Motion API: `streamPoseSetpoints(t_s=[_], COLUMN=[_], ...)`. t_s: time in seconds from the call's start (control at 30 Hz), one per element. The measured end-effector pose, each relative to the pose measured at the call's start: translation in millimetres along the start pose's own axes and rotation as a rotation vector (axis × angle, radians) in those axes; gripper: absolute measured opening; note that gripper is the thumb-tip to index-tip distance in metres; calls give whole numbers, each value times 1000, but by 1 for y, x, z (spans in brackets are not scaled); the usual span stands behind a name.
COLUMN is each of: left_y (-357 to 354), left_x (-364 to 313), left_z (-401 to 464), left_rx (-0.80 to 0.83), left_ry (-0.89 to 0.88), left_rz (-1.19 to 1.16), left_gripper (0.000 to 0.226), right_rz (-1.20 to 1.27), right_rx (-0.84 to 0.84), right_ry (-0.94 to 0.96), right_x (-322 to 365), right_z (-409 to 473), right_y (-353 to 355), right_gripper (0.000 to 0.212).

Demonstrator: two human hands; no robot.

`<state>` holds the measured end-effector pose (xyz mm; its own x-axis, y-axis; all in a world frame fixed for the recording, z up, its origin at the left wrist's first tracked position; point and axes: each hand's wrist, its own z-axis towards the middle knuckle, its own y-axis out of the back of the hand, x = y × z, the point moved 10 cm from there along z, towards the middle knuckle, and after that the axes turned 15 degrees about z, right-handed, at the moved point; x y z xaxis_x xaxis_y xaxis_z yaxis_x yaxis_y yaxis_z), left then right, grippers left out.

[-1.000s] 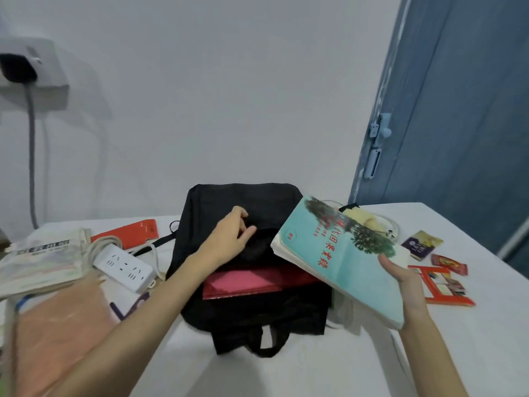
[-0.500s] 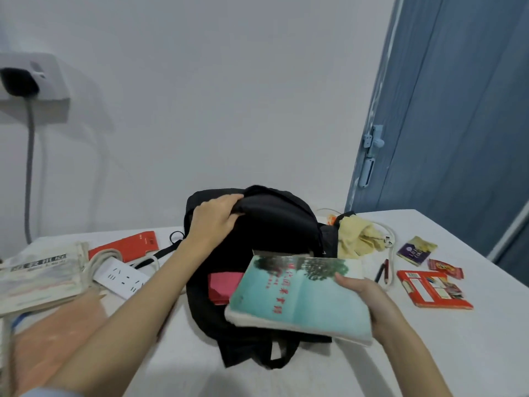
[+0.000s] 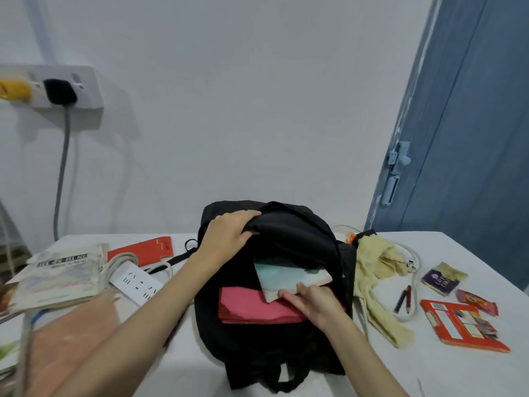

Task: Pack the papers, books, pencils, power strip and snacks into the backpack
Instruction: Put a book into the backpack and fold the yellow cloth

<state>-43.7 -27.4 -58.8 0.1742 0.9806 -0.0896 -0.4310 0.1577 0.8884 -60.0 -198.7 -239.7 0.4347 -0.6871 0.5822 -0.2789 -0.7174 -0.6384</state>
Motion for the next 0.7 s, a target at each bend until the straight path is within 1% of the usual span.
streamPoseSetpoints(t_s=[0.07,0.13,0.23,0.27,0.47,0.5,0.57,0.63,0.67,0.7], left_y=[-2,-5,-7,-5,3,5,6,3,1,-1], left_x=[-2,-4,-5,-4,-3,-2,-1,-5,-8,-10], left_z=[-1,-4,-6,-6,-4,-5,-7,-9,-10,-11], left_rx=[-1,2,4,-4,-63,-74,-72,-35,-20,-20], left_ry=[-3,-8,7,14,-3,-2,-4,-20,-30,-43], left_rz=[-12,-27,-31,-36,-66,-75,-78,-74,-74,-76], left_gripper=[39,38,39,41,45,44,45,45,42,39], right_rz=[158,275,242,217,147,141,153,161,163,168], right_rx=[-103,-170,-199,-200,-210,-208,-204,-181,-157,-145], right_ry=[149,246,271,266,323,335,343,302,261,218], right_x=[22,37,43,42,25,19,14,11,10,9], right_z=[9,13,4,0,-10,-8,3,21,30,40], right_y=[7,13,15,15,25,21,10,-5,-13,-18], right_gripper=[36,31,8,6,25,25,17,11,15,24])
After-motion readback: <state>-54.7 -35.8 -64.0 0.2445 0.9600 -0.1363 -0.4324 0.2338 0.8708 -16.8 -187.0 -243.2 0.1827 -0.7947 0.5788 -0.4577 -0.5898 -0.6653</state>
